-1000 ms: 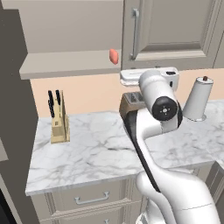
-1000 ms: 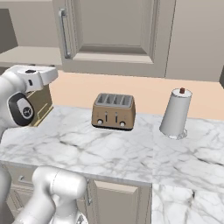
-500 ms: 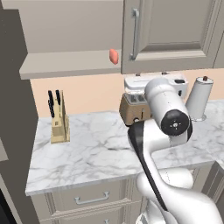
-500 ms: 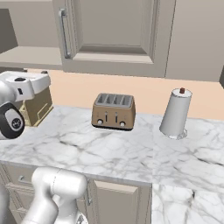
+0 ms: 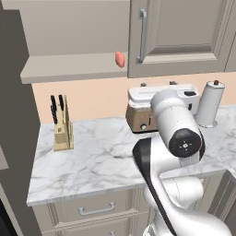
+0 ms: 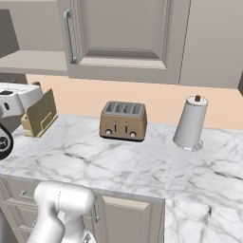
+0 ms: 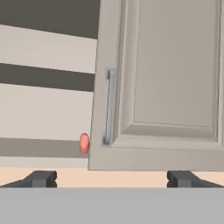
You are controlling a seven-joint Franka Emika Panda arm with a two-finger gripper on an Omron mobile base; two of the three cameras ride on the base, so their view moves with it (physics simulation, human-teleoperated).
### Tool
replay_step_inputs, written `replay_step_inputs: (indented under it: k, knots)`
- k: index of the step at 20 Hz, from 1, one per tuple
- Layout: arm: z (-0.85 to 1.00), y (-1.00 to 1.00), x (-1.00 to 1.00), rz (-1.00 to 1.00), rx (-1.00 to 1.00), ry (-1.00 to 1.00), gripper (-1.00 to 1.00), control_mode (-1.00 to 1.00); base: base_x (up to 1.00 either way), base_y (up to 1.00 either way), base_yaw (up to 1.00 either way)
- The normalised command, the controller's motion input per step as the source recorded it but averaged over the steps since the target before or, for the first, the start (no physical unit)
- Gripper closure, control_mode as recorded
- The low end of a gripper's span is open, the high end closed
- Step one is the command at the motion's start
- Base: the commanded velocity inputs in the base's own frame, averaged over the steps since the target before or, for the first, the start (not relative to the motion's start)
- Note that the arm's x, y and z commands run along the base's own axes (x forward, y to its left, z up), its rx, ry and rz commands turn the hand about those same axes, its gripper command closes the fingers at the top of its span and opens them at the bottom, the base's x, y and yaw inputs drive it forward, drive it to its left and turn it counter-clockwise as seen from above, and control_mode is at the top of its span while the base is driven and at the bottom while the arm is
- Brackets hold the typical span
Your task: Pick up the bar soap and dish brush from the sink, and place them back in the cabinet, and close the cabinet doors.
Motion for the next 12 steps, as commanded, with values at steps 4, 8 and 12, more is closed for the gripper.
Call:
replay_step_inputs:
  k: [4, 8, 12]
  knots:
    - [0.00, 0.19, -0.31, 0.00, 0.00, 0.00, -1.00, -1.00, 0.00, 0.00, 0.00]
    - [0.00, 0.24, -0.31, 0.01, 0.00, 0.00, -1.00, -1.00, 0.00, 0.00, 0.00]
    - [0.00, 0.25, -0.37, 0.02, 0.00, 0.00, -1.00, -1.00, 0.00, 0.00, 0.00]
